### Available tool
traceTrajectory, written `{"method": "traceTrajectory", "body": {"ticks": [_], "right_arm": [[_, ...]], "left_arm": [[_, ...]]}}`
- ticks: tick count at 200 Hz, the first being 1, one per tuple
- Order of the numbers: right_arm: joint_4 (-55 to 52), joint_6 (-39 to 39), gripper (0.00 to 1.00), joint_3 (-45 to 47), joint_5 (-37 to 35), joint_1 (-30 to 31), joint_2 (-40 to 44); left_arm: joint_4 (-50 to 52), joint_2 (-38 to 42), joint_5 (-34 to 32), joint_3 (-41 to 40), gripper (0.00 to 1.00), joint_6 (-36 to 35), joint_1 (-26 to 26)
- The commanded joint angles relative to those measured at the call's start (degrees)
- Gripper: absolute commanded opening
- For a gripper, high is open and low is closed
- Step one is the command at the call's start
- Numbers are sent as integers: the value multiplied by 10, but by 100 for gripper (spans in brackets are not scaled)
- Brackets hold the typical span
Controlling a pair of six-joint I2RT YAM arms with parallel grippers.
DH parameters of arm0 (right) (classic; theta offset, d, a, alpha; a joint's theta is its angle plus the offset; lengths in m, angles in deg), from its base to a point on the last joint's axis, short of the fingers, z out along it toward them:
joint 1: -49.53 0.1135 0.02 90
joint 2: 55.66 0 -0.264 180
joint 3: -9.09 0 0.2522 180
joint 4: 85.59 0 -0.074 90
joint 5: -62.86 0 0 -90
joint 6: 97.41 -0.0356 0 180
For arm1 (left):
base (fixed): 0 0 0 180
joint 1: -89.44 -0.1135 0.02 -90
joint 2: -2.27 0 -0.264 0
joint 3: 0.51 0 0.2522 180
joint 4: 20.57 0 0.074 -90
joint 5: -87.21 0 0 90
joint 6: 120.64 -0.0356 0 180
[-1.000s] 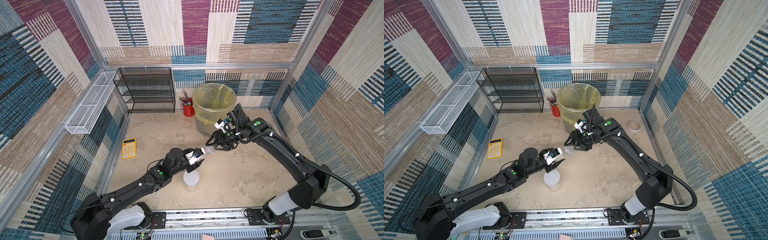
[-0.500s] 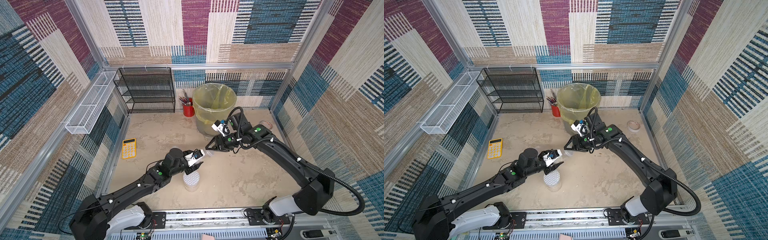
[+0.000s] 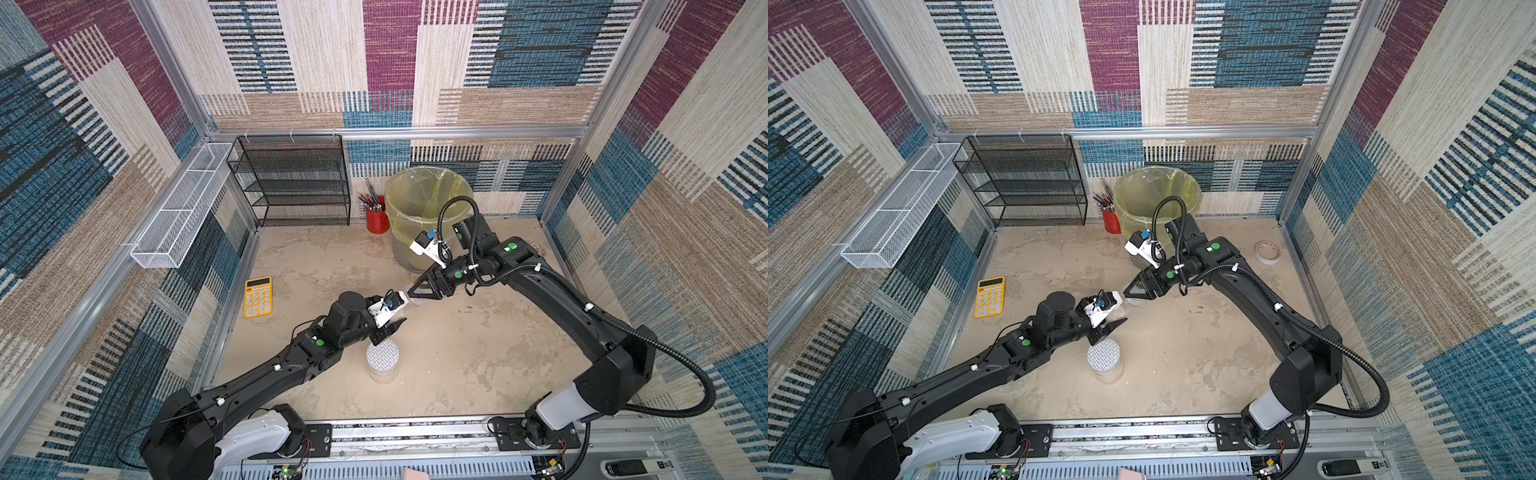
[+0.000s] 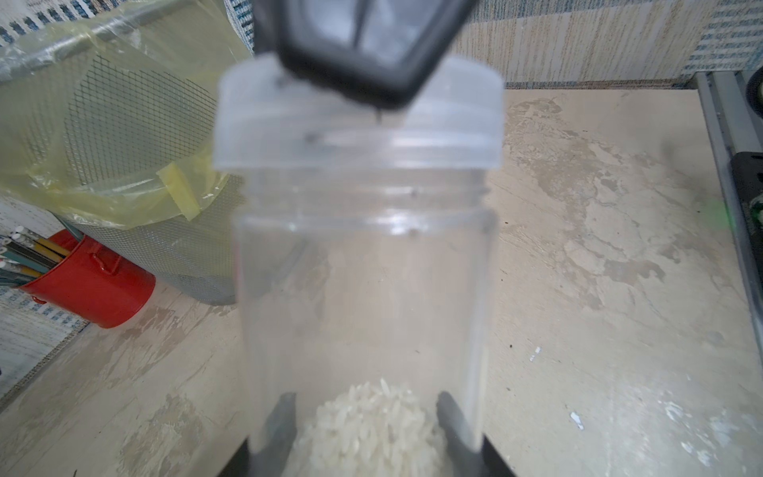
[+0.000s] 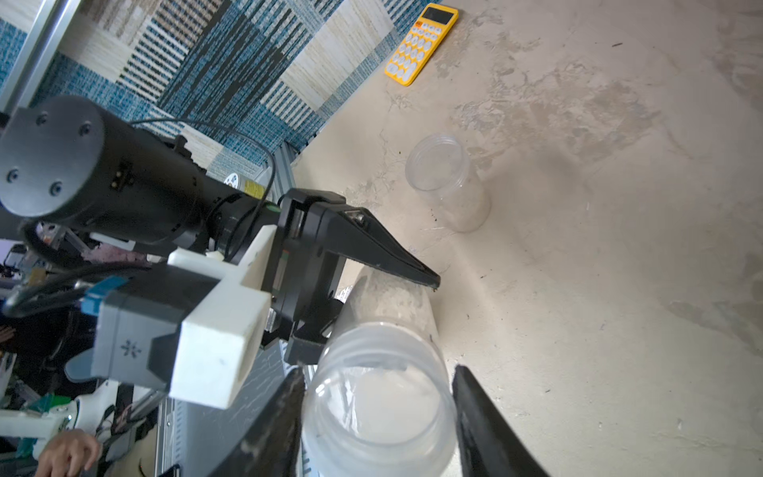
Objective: Empty moldy rice from jars
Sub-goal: Unscrew the lid from the jar.
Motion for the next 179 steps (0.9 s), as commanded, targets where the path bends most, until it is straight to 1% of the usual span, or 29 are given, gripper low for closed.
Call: {"method": "traceTrajectory", "body": {"ticks": [1,31,44,58,77,112,164,179], "right_arm": [[6,72,40,-3,119,4,-2],[-39,110,42,1,86,4,-18],[-32,110,42,11,69,4,-16],[-30,115,42,14,73,2,-16],[-32,115,43,14,61,1,-16],[-23,104,52,19,39,1,-2],[-4,87,58,25,28,1,17],[2,83,61,29,17,1,22]], "left_arm": [[-37,3,60,6,0,-18,3],[-38,9,56,1,0,-17,-2],[-39,9,56,0,0,-15,-4],[-40,9,57,0,0,-13,-5],[-39,11,55,1,0,-14,-6],[-38,17,53,1,0,-13,-9],[-38,20,51,0,0,-10,-10],[-39,20,50,0,0,-9,-10]]}}
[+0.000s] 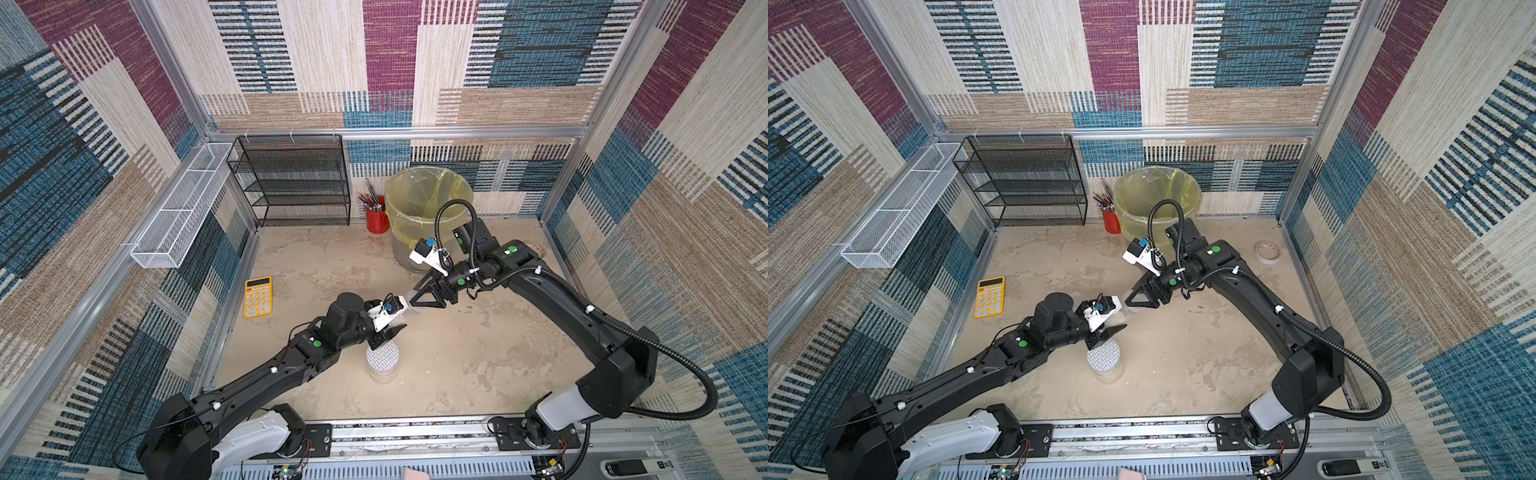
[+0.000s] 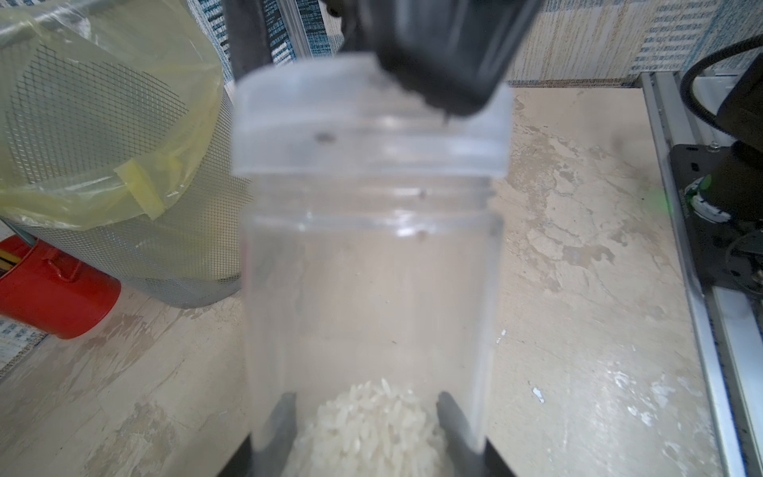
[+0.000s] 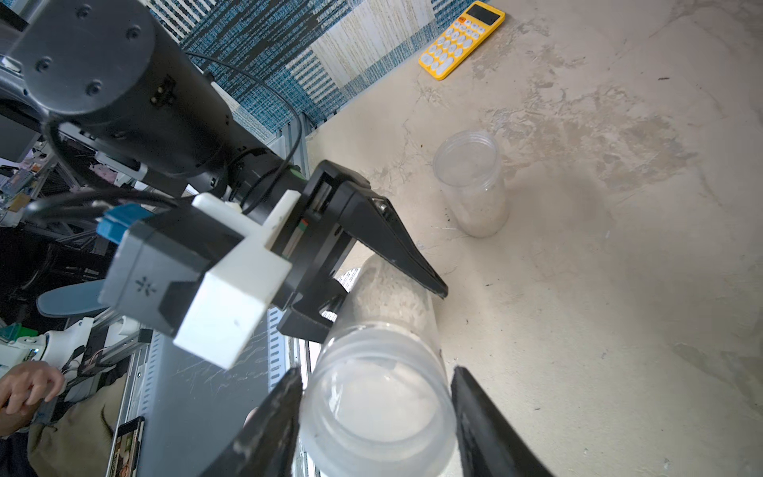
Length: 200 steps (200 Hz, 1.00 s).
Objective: Empty moldy rice from jars
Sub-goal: Unscrew the lid from the jar.
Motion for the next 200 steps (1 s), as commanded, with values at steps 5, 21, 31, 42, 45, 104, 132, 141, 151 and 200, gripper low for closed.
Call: {"method": "traceTrajectory", "body": {"ticks": [5,21,31,42,45,104,132,141,151,200], "right_arm": [[9,-8,62,6,-4,2,10],[14,-9,63,9,-6,2,15],[17,-9,64,10,-6,2,17],[22,-11,64,12,-9,2,20],[22,-12,64,13,-10,2,20],[82,-68,77,11,-31,-22,56],[90,-99,78,18,-57,-24,81],[93,-141,81,15,-89,-26,87],[79,-215,83,-2,-130,-31,86],[26,-471,81,6,-163,-35,118]], "left_arm": [[-63,4,11,3,0,-3,0],[-62,6,11,3,0,-1,0],[-61,7,10,2,0,-1,0],[-61,7,10,2,0,-1,0],[-60,7,10,2,0,-1,0],[-59,12,5,-3,0,-1,-1],[-60,15,1,-3,0,-2,0],[-59,16,-1,-3,0,-3,0],[-60,18,-5,-3,0,-3,0],[-77,13,-26,-10,0,-17,0]]}}
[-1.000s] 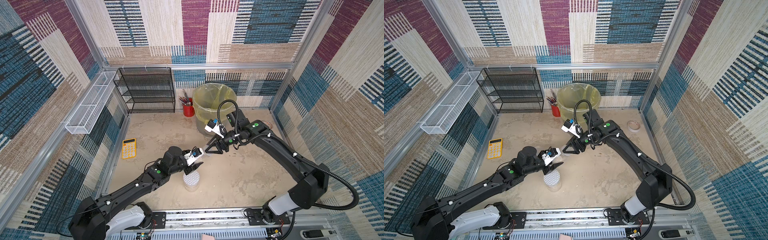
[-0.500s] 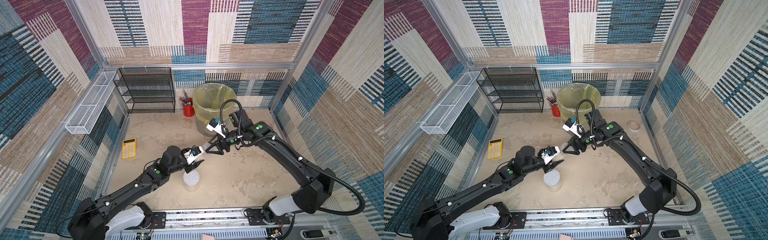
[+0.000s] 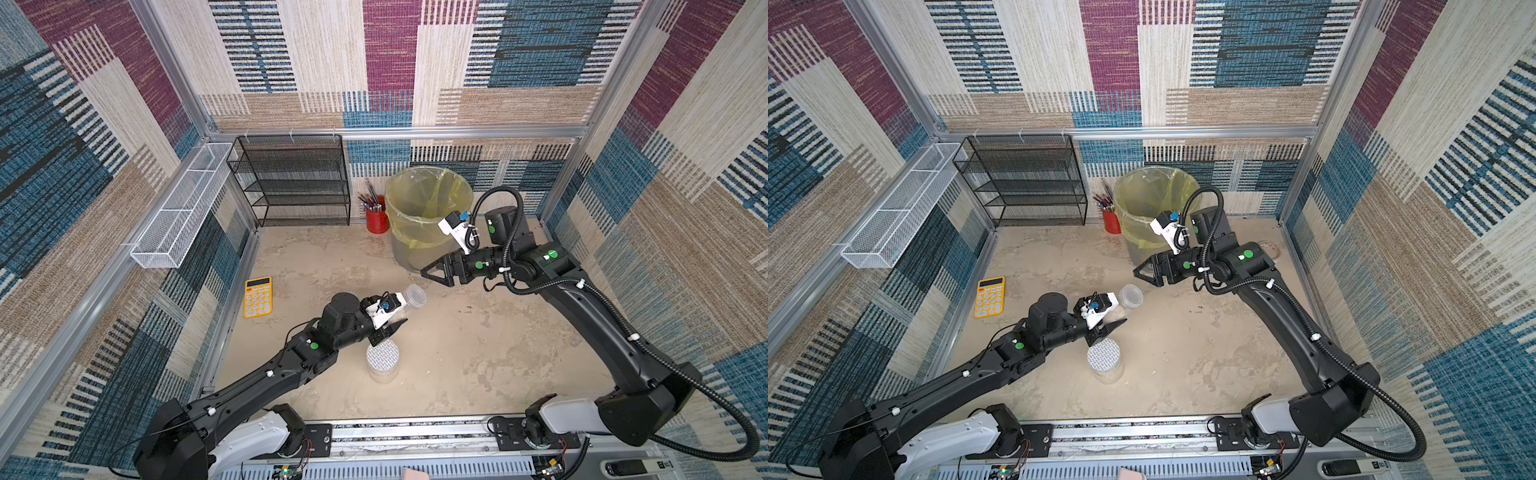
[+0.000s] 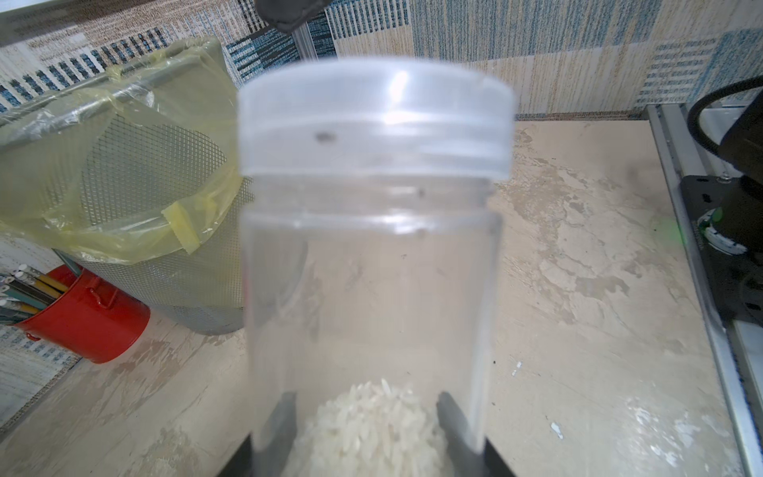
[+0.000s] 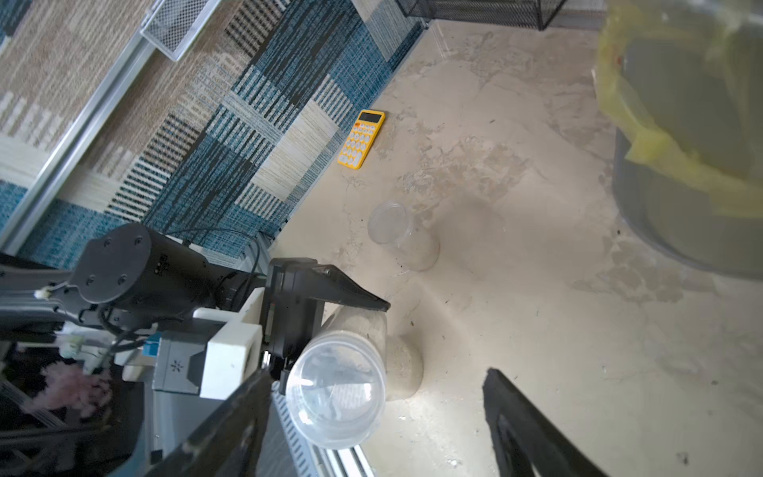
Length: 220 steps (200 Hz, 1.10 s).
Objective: Empty moldy rice from jars
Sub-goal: Unscrew the lid from the jar.
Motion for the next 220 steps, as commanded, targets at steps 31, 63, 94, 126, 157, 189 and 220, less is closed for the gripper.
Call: {"method": "traceTrajectory", "body": {"ticks": [31,63,94,126,157,189,220], "right_arm": [[-45,-215,81,43,-51,13,27],[-50,-235,81,37,-55,39,8],[-68,-225,81,-17,-69,54,-33],[-90,-206,81,-51,-78,61,-71],[-111,-195,82,-71,-94,69,-85],[-109,-195,81,-77,-93,73,-89],[-109,-193,78,-76,-87,79,-96]], "left_arm": [[-57,-22,-30,-1,0,-24,0],[-69,-31,-28,0,0,-25,0],[-67,-35,-25,1,0,-27,0],[-62,-38,-27,7,0,-31,0],[-58,-41,-26,13,0,-34,0],[-59,-45,-25,15,0,-33,0],[-52,-48,-28,19,0,-37,1]]}}
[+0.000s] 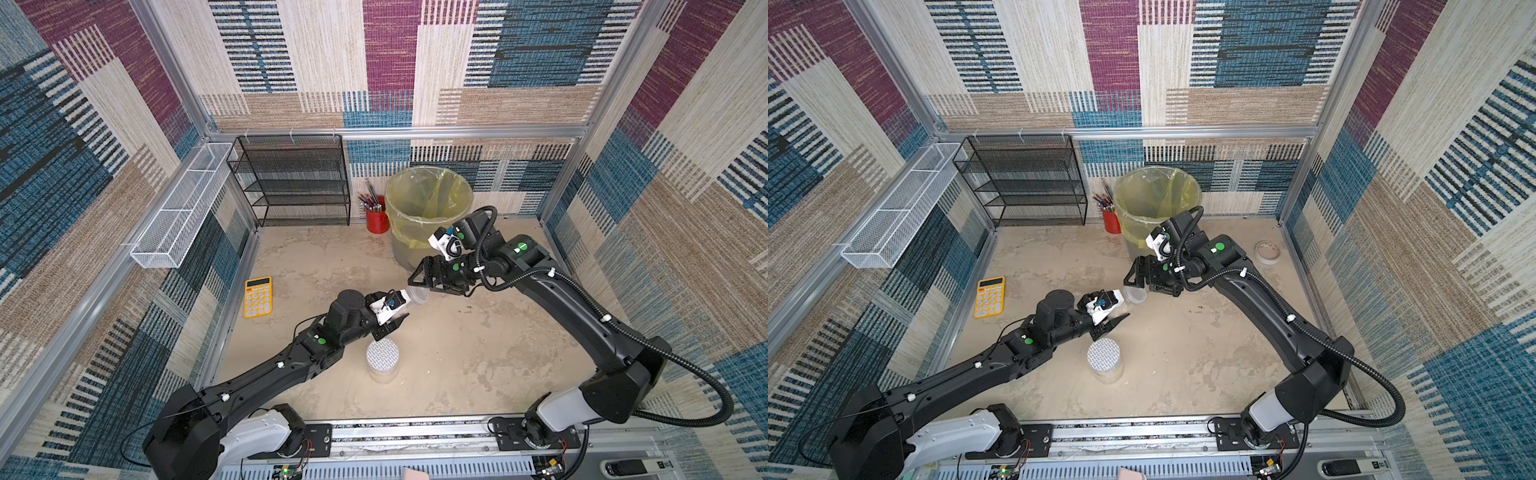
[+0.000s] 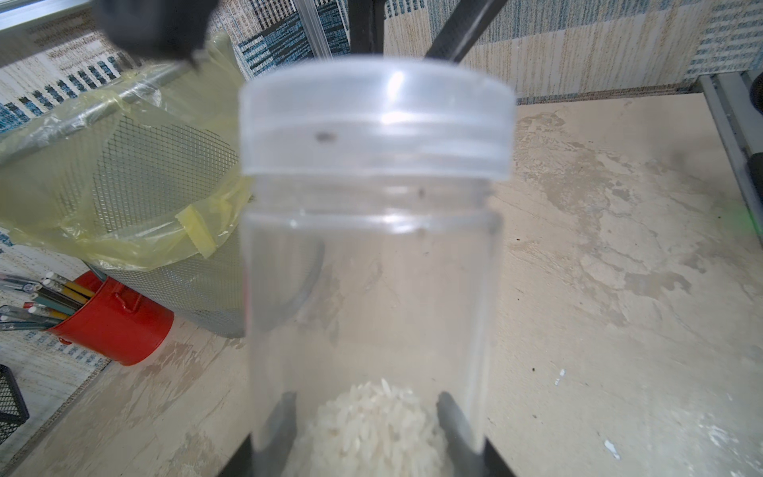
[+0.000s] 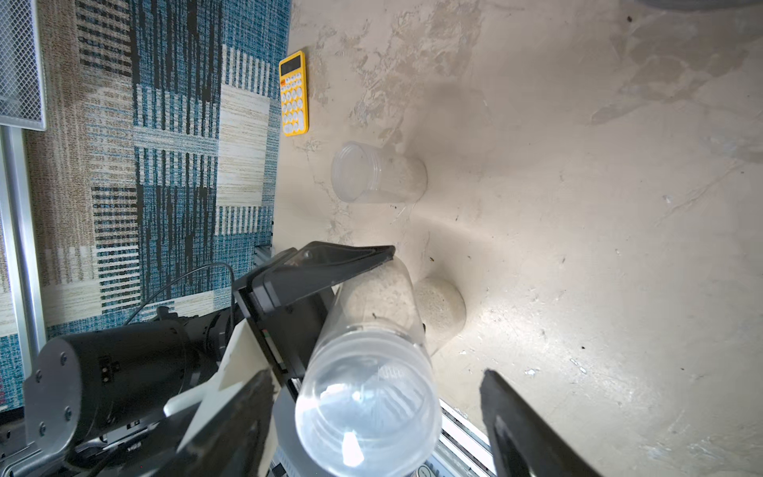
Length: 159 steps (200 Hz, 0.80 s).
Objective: Empty moldy rice from jars
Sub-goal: Unscrew the lid from the jar.
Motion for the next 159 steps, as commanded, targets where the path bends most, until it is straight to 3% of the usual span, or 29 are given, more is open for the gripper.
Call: {"method": "traceTrajectory", "body": {"ticks": [1,97,159], "right_arm": [[-3,7,78,-4,0,6,-6],[-21,22,66,-6,-19,12,-5],[-36,86,47,-21,-5,11,-15]], "left_arm": [[-12,-1,-2,8,0,-8,0],[-9,-3,-5,7,0,-7,0],[1,2,-1,6,0,-4,0]]}}
